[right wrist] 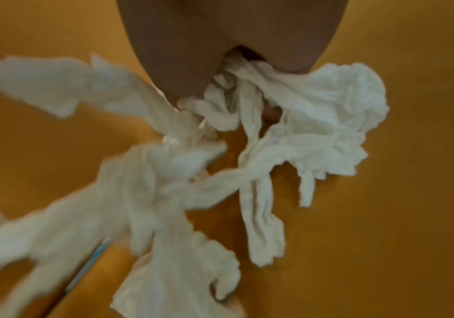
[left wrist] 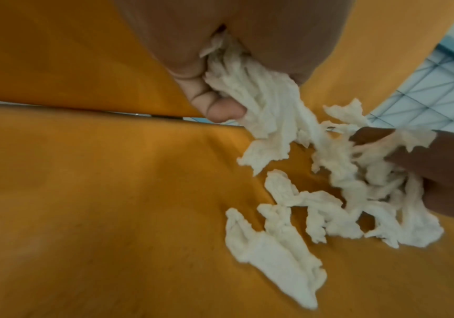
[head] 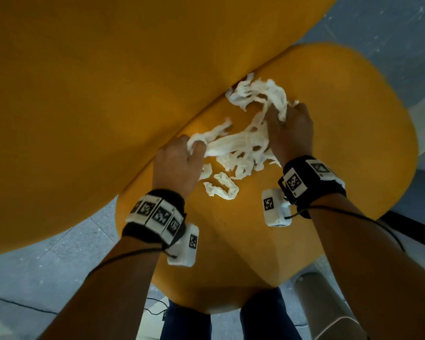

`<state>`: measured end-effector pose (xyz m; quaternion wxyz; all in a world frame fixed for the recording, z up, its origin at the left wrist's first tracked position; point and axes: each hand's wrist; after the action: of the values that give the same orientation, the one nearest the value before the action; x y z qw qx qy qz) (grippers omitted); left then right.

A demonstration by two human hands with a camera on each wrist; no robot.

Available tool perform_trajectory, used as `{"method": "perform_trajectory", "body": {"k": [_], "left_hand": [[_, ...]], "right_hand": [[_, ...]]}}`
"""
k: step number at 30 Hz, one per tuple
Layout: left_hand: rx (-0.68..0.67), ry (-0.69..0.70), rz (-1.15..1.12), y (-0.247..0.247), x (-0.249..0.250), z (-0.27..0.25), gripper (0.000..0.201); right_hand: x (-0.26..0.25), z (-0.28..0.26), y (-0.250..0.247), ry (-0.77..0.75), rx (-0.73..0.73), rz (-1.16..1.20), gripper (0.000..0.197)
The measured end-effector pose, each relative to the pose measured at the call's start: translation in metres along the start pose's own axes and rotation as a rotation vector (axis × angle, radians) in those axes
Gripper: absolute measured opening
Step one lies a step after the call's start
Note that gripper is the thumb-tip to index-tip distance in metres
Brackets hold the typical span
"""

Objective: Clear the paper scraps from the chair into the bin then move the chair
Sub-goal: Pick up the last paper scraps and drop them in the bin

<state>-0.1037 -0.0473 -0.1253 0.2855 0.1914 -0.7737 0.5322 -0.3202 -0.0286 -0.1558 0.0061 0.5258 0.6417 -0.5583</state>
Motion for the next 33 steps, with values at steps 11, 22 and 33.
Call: {"method": "perform_trajectory", "body": {"k": [11,22,33], "left_hand": [[-0.526,0.1,0.158,0.036,-0.01,-0.065,0.064],[-0.278,0.033,0.183,0.015,-0.022,-0.069,0.055],[-0.182,0.001,0.082,0.007,-0.003,-0.052,0.012]], "right_hand": [[-0.032,0.019,0.026,-0.244,-0.144,-0.159,0.05],[-0.017,0.004,0.001,-0.03,-0.05,0.04,0.026],[0.039,-0.047,-0.042,0.166,0.022,0.208,0.014]]}}
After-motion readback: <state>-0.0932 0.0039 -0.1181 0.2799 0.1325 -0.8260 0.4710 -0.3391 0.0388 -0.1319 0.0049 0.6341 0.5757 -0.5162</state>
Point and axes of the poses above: each hand's wrist, its own z-axis towards the middle knuckle, its own y-axis out of the palm, x = y × z, and after that the axes turned 5 degrees about y, right-handed
